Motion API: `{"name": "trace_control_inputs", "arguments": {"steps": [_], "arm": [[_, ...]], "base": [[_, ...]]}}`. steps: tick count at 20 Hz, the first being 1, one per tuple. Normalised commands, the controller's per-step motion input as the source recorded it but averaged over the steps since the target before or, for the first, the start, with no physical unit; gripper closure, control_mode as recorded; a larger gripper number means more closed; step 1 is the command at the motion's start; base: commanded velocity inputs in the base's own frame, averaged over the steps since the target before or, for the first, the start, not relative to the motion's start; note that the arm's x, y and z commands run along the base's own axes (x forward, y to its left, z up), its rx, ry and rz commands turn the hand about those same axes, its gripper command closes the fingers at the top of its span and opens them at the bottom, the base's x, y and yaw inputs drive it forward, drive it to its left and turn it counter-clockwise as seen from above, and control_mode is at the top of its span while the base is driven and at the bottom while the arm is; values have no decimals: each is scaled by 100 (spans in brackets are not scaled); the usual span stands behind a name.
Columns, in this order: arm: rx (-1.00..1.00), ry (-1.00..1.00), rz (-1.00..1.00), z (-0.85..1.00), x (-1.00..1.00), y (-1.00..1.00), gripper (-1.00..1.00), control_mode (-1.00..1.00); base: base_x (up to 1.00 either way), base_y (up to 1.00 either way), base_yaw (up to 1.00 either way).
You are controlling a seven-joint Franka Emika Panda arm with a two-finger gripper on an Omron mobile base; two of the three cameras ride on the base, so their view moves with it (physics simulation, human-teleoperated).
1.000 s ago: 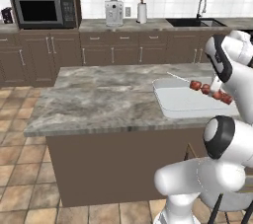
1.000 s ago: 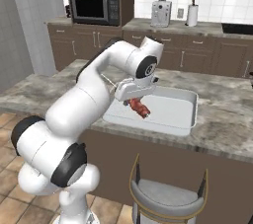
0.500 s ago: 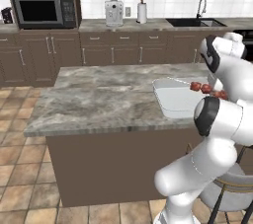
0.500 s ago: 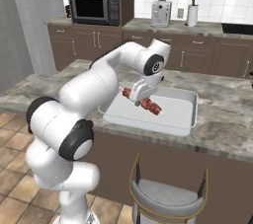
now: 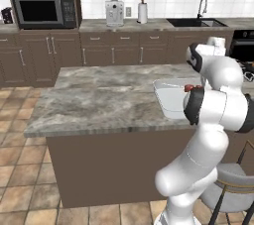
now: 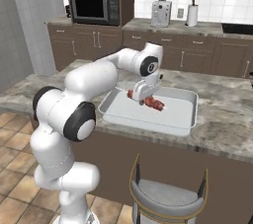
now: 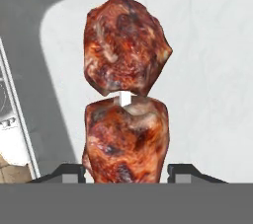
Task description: Place the cold items (orange and pear) from the fridge in one tupperware on the dining counter. Place the warm items (hot dog and kebab skewer) in the stove area in another tupperware.
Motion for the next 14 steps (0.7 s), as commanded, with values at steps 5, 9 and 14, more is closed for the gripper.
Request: {"name": "trace_control_inputs", "arguments": {"steps": [5,9,14], "arm": [[-17,-19,0,-36,26,-1,100,-100],[-5,-4,0,-33,5,0,100,-100],[0,0,0,-19,14,-3,100,-100]], "base": [[0,0,0],[0,0,0],[0,0,0]]}}
